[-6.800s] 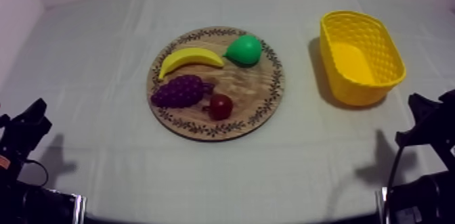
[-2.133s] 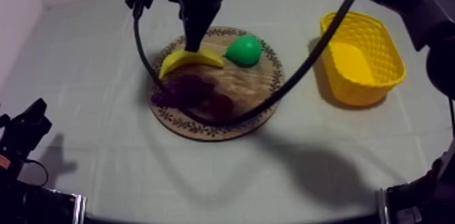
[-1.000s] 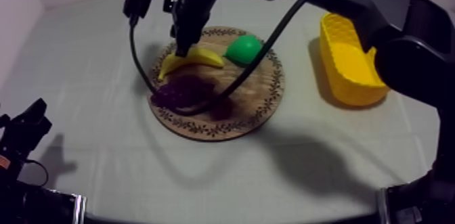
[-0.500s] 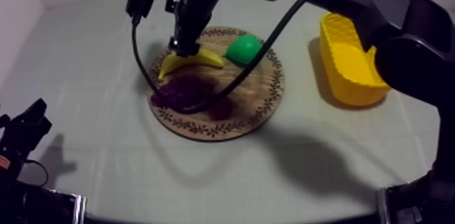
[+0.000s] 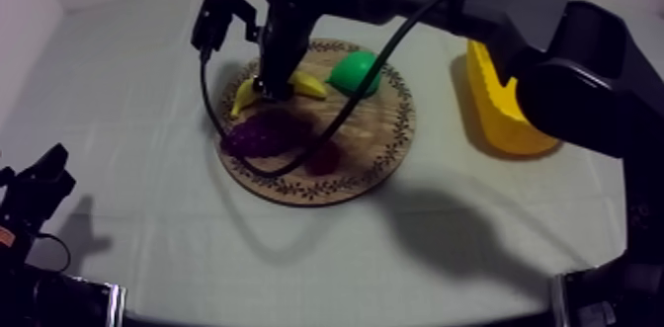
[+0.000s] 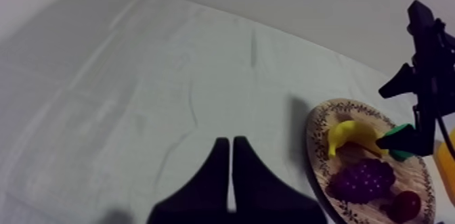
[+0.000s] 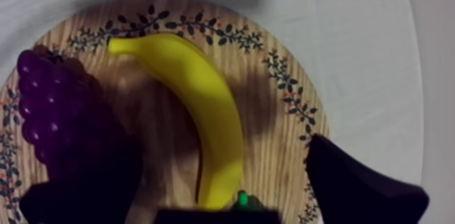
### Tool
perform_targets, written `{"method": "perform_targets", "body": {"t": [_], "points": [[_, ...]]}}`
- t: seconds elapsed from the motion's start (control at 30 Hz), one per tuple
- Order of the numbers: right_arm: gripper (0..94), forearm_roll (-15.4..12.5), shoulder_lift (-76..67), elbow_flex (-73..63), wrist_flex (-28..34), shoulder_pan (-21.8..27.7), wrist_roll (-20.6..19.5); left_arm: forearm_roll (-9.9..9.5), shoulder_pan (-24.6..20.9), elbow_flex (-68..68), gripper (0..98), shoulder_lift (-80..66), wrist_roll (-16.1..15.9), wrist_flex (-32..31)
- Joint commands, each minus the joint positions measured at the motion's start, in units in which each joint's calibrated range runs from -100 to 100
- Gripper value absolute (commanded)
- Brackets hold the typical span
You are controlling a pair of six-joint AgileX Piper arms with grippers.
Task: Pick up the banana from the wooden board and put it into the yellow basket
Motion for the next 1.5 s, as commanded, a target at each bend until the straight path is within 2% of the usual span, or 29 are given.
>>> {"method": "perform_targets", "body": {"t": [0.0, 0.63, 0.83, 1.1, 1.47], "points": [[76.6, 0.0, 0.8, -0.1, -0.3, 0.1, -0.1, -0.01, 0.0, 0.0, 0.1, 0.0, 0.0, 0.0], [74.9, 1.0, 8.1, -3.1, -2.3, 1.0, -0.7, -0.01, 0.0, 0.0, 0.1, 0.0, 0.0, 0.0], [71.6, 1.0, 9.4, -3.9, -2.8, 0.8, -1.0, -0.01, 0.0, 0.0, 0.1, 0.0, 0.0, 0.0], [58.6, 0.2, 9.9, -5.5, -2.3, 0.5, -0.9, -0.01, 0.0, 0.0, 0.1, 0.0, 0.0, 0.0], [30.1, -2.7, 9.8, -7.7, -0.4, 0.8, 1.0, -0.01, 0.0, 0.0, 0.1, 0.0, 0.0, 0.0]]}}
